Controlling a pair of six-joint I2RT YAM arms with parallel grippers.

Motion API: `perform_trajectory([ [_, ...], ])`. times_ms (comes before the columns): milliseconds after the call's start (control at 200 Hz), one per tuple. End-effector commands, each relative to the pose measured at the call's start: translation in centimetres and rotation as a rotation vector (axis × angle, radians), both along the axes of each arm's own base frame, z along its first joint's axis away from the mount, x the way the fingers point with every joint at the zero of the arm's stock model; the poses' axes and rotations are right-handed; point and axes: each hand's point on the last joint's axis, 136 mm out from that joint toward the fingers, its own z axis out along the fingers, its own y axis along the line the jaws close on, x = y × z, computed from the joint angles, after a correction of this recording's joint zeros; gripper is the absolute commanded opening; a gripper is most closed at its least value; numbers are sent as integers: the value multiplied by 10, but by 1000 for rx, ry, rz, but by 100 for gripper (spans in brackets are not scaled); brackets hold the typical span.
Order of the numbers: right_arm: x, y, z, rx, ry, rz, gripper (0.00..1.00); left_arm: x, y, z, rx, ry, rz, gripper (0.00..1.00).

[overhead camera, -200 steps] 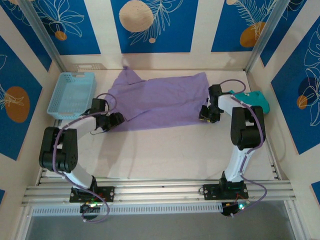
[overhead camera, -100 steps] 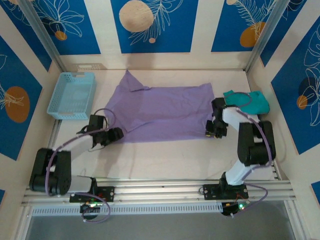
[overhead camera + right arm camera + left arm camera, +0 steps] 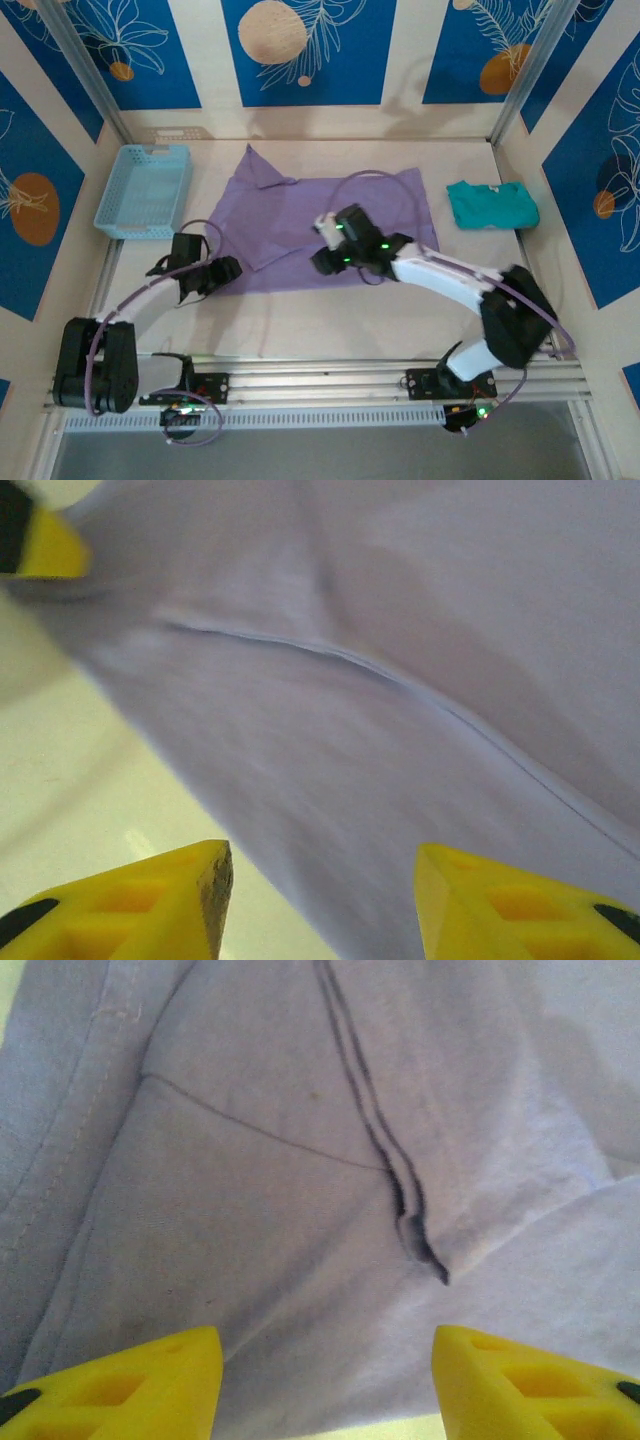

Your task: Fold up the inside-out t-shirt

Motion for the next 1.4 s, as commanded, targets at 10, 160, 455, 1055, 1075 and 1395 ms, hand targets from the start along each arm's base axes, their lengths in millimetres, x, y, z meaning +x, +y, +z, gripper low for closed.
perform_trajectory([
  [10,4,64,8,24,-114,210,56,6,4,-2,-41,1,28,51],
  [160,-4,112,-27,-47,-93,337,60,-1,7,-12,-74,20,46,49],
  [455,16,138,-77,-188,-78,349,58,-9,11,-16,-74,27,50,49],
  [1055,103,112,-47,-62,-3,-83,0,-15,15,-26,-62,48,54,51],
  [1075,114,104,-47,-49,38,-146,1,-15,15,-26,-61,46,55,52],
  [1395,176,46,-44,40,315,-462,35,-10,18,-14,-46,18,56,66],
])
